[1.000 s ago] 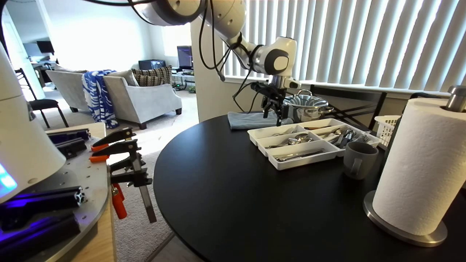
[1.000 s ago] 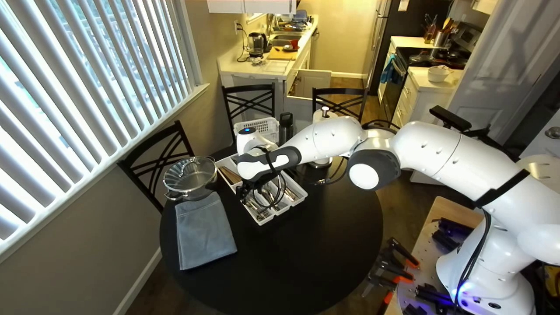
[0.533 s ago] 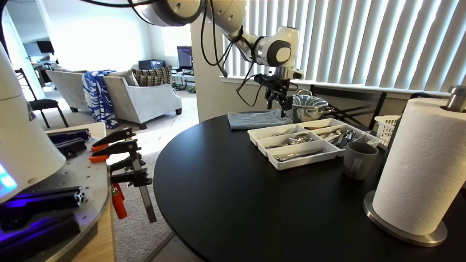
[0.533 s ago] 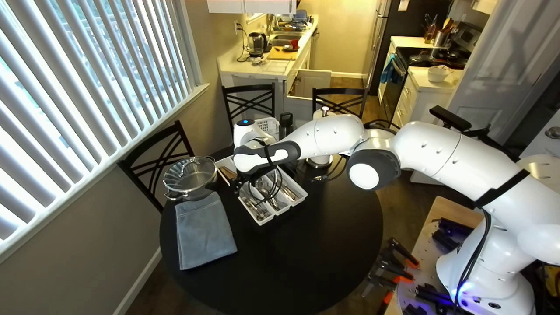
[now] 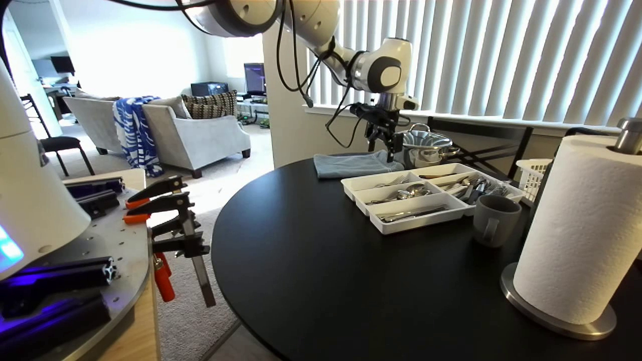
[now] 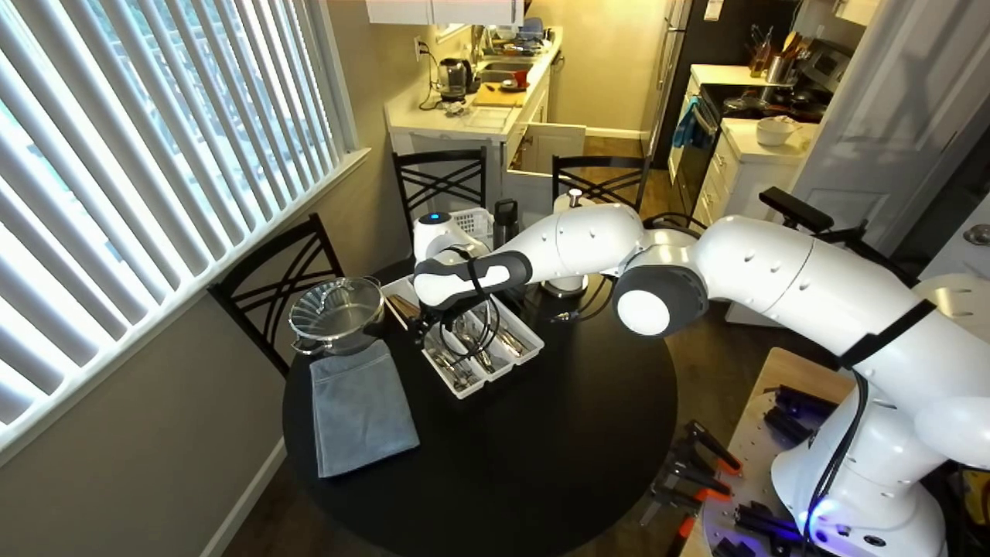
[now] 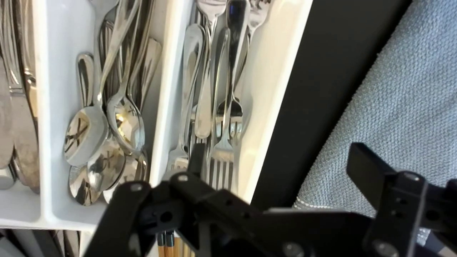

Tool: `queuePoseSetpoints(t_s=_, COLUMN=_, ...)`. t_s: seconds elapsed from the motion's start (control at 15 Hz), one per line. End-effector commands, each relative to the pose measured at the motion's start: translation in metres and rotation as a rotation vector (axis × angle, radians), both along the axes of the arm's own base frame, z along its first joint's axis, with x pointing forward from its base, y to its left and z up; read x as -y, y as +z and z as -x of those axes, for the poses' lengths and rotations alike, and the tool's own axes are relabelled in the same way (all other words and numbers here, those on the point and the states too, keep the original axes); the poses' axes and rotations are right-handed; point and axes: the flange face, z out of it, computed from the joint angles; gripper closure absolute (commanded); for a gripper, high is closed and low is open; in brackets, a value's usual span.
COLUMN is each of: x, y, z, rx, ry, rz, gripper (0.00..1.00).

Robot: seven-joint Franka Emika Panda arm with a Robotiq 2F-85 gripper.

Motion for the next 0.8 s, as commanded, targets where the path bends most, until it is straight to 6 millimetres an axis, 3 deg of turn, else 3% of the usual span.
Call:
queuePoseSetpoints(t_s=0.0, x=0.009, y=-0.009, z=-0.001, rx=0.009, ry=-0.042, rz=-0.004, gripper=0.0)
queuePoseSetpoints(t_s=0.6, x=0.018, y=-0.016, z=0.001, rx=-0.021, ry=-0.051, rz=-0.001, gripper=0.0)
queuePoseSetpoints(t_s=0.67, x=0.021, y=-0.018, z=0.001, rx=-0.023, ry=-0.058, rz=0.0, gripper=0.2)
queuePoseSetpoints(t_s=0.73, x=0.023, y=-0.02, z=0.001, rx=-0.022, ry=-0.063, rz=0.002, gripper=0.2)
